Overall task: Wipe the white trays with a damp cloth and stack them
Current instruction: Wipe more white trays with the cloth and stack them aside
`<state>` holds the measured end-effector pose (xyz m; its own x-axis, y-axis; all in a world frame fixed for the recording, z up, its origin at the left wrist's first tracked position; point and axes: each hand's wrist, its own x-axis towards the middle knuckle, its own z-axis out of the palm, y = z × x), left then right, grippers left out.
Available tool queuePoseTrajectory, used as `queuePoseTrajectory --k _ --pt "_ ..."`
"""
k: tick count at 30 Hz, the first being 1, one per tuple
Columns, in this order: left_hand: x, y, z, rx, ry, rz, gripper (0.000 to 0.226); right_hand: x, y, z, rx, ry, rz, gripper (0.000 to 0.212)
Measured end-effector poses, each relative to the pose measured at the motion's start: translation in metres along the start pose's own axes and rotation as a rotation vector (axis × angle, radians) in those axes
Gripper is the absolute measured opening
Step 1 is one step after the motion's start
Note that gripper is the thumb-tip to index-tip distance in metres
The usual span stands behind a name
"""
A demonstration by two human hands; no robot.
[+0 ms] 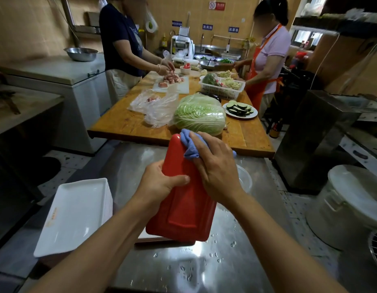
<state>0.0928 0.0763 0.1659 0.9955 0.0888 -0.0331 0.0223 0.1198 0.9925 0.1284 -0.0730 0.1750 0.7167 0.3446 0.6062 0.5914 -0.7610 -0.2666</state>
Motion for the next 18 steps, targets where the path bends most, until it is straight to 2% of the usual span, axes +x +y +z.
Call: queuePoseTrajectory --k 8,13,16,18 --pt "0.004 -0.002 0.010 -0.184 0.086 -0.086 0.026 -0.010 0.005 0.008 0.354 0.045 0.310 0.052" --pt "0.016 -0.002 0.015 -0.295 0.183 -0.110 0.023 -0.035 -0.004 0.016 0.314 -0.035 0.410 0.061" --pt "0.024 -0.004 0.016 -0.366 0.207 -0.104 0.023 -0.050 -0.003 0.014 0.406 -0.081 0.484 0.063" --pt "0.027 -0.009 0.017 -0.386 0.210 -0.097 0.022 -0.054 -0.001 0.010 0.501 -0.049 0.536 0.068"
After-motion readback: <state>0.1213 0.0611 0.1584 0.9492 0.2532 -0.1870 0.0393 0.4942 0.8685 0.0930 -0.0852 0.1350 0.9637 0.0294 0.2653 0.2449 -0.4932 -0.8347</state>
